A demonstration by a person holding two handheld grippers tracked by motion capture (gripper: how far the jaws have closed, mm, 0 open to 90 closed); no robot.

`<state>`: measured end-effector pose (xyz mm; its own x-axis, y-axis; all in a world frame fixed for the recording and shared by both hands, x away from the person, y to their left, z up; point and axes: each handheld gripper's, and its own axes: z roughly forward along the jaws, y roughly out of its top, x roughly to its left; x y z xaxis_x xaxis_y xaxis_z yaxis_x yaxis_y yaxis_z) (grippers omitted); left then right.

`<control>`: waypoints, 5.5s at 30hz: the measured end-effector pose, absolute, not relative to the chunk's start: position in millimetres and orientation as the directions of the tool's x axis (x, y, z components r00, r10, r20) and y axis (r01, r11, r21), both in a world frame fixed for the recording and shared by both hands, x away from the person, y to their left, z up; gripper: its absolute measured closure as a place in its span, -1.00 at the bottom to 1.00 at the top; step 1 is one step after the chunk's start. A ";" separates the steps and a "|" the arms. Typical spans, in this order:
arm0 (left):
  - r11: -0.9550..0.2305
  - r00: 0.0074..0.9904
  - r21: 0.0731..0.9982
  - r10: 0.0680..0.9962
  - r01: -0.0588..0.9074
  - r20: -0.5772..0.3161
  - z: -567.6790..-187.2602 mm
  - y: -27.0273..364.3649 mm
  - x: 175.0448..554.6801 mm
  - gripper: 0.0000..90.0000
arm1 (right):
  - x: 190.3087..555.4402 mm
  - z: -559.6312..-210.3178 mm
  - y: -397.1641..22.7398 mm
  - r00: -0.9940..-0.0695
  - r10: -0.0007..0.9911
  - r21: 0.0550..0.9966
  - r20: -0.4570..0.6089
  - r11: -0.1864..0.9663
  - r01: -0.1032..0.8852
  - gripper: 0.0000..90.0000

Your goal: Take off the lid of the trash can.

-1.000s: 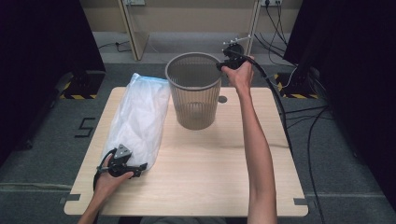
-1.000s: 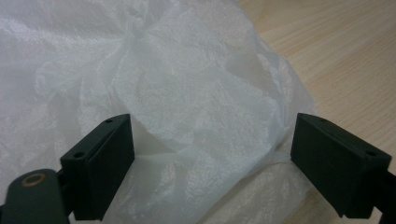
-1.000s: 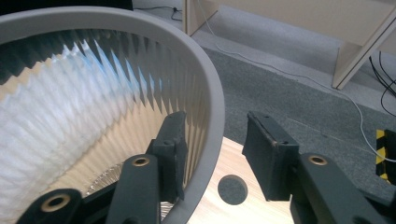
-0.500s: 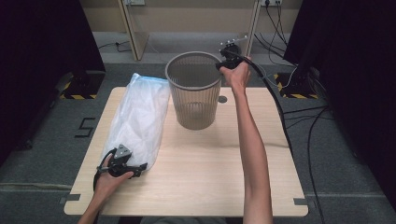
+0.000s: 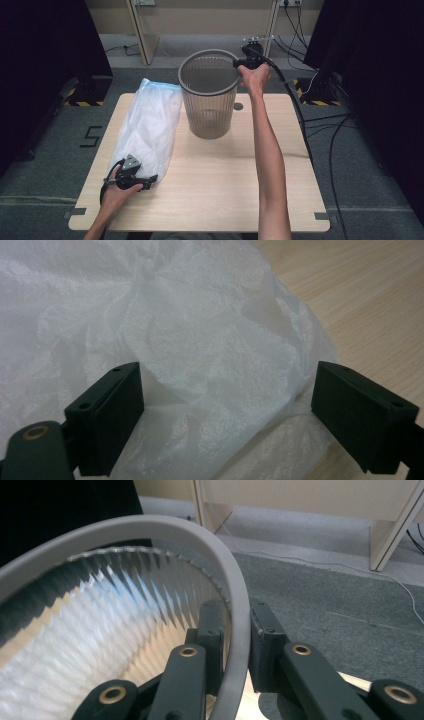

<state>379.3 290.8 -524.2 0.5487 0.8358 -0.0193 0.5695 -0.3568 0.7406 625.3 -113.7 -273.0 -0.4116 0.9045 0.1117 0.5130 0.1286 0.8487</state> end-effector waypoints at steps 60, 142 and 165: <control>-0.358 0.549 0.739 0.835 0.570 -0.019 -524.0 290.8 379.4 -0.73 | 543.8 -381.9 -347.0 -0.225 0.931 0.806 0.287 -0.108 0.582 0.79; -0.357 0.548 0.741 0.836 0.570 -0.019 -524.2 290.8 379.4 -0.73 | 400.8 -488.0 -214.3 -0.492 0.871 0.761 0.009 0.313 0.568 -0.46; -0.341 0.579 0.771 0.814 0.538 -0.044 -510.3 279.6 388.4 -0.63 | 372.7 -513.5 -209.1 -0.514 0.858 0.714 -0.012 0.368 0.596 -0.50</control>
<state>388.4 279.6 -510.3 0.5788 0.8143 -0.0441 0.5382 -0.3409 0.7708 372.7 -209.1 -513.5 -0.5139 0.8578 -0.0124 0.5964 0.3675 0.7136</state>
